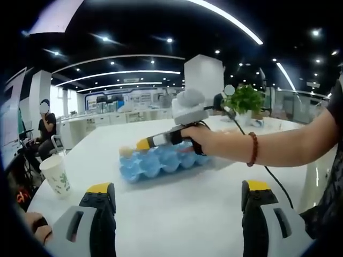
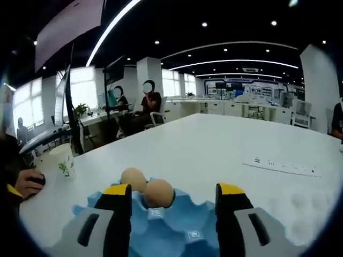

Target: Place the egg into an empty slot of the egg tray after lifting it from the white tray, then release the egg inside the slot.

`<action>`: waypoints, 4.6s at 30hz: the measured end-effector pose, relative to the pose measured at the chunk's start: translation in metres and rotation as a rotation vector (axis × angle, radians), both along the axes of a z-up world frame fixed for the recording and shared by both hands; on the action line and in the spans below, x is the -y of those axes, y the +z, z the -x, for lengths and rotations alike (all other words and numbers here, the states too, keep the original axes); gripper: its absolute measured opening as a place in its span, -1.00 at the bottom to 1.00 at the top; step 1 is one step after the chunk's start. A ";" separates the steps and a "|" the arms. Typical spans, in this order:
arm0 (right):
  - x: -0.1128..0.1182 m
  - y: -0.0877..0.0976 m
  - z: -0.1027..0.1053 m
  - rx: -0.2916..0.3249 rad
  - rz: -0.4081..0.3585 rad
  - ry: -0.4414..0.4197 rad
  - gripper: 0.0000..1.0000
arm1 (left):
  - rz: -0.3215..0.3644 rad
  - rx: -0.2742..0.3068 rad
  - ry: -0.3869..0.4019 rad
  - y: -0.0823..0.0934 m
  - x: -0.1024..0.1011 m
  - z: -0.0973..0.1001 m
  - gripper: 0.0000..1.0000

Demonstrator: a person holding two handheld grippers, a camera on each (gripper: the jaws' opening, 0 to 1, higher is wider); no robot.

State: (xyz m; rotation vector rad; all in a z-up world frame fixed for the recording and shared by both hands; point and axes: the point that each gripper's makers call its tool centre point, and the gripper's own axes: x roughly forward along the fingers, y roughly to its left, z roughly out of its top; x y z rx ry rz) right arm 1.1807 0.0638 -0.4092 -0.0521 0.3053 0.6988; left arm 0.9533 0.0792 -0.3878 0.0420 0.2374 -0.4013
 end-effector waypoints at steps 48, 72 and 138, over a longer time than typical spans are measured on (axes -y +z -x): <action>0.162 0.011 -0.003 0.025 0.037 -0.240 0.36 | -0.004 0.014 -0.052 0.004 0.024 -0.006 1.00; 0.240 0.007 -0.011 0.030 0.041 -0.381 0.24 | -0.017 0.004 -0.072 0.000 0.036 -0.013 1.00; 0.282 0.001 -0.025 -0.002 0.071 -0.592 -0.44 | -0.004 0.004 -0.061 0.001 0.032 -0.016 0.97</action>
